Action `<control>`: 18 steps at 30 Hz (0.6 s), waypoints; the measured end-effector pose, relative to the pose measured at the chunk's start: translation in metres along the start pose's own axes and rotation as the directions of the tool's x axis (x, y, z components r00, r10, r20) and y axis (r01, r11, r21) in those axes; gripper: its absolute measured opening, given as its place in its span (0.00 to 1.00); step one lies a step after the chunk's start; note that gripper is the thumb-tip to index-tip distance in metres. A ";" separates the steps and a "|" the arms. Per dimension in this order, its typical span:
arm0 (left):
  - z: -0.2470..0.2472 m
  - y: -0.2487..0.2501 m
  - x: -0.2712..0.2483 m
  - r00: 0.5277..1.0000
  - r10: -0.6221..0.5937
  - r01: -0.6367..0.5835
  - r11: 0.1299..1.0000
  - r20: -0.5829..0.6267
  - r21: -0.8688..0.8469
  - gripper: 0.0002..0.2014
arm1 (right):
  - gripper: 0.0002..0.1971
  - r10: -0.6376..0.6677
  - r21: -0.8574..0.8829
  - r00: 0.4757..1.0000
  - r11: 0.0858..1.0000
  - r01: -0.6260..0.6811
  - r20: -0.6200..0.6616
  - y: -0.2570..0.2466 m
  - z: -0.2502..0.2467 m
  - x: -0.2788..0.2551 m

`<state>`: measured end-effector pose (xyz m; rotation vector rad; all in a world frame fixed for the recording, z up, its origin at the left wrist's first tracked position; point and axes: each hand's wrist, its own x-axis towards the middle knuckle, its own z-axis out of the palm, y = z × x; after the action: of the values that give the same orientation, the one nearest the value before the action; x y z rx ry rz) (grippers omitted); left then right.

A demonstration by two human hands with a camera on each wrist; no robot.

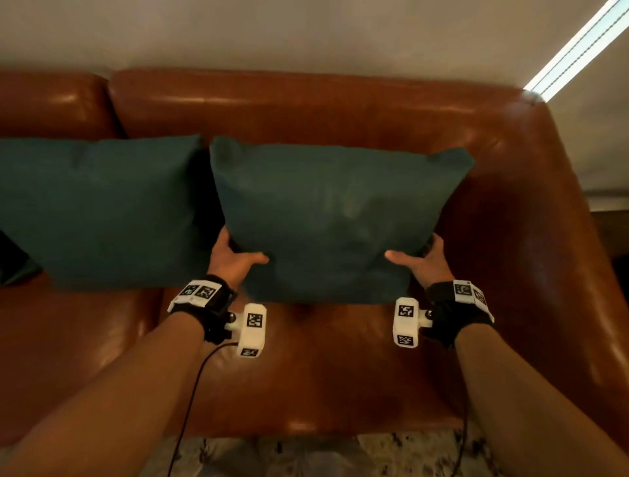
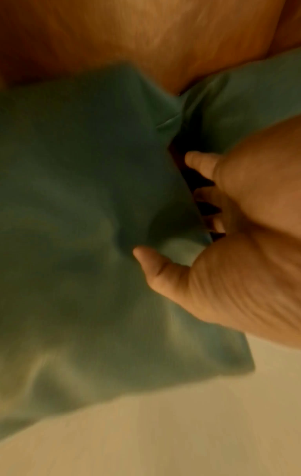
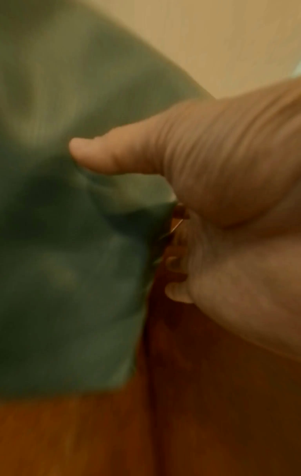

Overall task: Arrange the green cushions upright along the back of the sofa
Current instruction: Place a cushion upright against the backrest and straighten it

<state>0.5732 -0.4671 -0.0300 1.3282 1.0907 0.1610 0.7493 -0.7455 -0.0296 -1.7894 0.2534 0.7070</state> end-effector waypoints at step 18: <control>0.040 -0.007 0.039 0.985 -0.167 0.157 0.975 -0.052 -0.156 0.39 | 0.44 0.117 0.250 0.987 0.958 -0.141 0.107 0.007 0.025 0.050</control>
<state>0.6186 -0.4714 -0.0624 1.1001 1.2127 0.1633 0.7771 -0.7156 -0.0687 -1.4996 0.3854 0.8087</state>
